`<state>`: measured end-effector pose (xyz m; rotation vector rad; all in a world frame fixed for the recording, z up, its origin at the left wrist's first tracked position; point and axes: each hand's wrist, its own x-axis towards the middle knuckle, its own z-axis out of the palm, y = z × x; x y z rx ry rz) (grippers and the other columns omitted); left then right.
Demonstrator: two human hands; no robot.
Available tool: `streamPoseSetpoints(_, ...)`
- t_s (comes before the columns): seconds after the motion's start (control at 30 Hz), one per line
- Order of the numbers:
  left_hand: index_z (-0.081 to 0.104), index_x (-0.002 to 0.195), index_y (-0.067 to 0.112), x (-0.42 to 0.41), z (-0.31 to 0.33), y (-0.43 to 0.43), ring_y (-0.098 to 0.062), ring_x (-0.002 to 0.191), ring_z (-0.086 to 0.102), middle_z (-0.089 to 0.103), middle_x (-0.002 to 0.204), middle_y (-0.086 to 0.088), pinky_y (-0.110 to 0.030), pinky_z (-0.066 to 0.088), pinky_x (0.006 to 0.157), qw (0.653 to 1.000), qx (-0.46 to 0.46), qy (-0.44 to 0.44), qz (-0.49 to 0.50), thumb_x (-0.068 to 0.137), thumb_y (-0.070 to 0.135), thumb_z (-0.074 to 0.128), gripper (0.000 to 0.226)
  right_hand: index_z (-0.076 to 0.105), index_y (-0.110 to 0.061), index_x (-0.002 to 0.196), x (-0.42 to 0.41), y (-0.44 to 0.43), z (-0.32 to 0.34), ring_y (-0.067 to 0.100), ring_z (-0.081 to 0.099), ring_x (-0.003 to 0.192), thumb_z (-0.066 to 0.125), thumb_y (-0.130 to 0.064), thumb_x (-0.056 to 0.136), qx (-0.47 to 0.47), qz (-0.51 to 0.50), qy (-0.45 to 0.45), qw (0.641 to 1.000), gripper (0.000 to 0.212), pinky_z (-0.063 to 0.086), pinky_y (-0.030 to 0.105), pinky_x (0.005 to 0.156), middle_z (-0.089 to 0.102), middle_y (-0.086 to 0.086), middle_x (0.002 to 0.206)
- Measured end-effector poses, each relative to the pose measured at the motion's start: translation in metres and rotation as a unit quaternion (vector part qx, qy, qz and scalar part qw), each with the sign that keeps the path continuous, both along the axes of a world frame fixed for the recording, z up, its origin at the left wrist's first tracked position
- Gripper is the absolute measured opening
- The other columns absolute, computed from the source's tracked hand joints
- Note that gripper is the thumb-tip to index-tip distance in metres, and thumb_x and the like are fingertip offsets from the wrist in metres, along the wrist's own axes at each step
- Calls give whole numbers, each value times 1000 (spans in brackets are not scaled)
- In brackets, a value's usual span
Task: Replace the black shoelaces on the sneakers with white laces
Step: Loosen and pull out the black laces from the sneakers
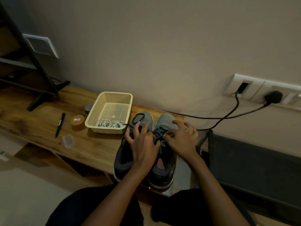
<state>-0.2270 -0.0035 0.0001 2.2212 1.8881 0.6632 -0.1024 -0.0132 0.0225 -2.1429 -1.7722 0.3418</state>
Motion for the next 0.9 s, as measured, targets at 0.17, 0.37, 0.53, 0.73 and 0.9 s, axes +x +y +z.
streamPoseSetpoints(0.17,69,85,18,1,-1,-1,-20,141,16,40,145,8,-46,-4,107,1000,5,4,1,83,37,65,19,69,-22,99,-11,2,-6,28,10,138,52,-28,89,-8,40,-57,998,21,8,49,111,33,-5,145)
streamPoseSetpoints(0.37,69,84,17,0,0,-1,-21,141,18,42,144,7,-46,-2,108,1000,5,-14,9,82,34,66,17,71,-21,85,4,-5,4,22,21,127,60,-23,83,58,13,-2,998,11,12,41,105,45,-8,130)
streamPoseSetpoints(0.53,69,84,18,1,1,-2,-20,142,15,41,145,8,-47,-2,109,1000,-5,-14,8,83,35,64,18,72,-20,86,10,-5,10,22,23,126,55,-23,87,50,-18,42,998,17,16,36,100,46,-8,133)
streamPoseSetpoints(0.73,70,89,20,0,0,-1,-19,142,13,38,146,10,-46,-3,106,1000,-11,9,15,84,41,62,22,68,-22,108,-12,1,0,28,11,138,47,-33,92,-25,58,-79,995,28,14,44,108,32,-5,146)
streamPoseSetpoints(0.9,70,89,20,1,2,-1,-19,141,13,39,146,10,-45,-3,106,1000,-17,5,19,83,39,64,21,67,-20,103,-5,-3,3,25,16,133,51,-29,91,17,57,-71,996,22,17,40,104,35,-5,139)
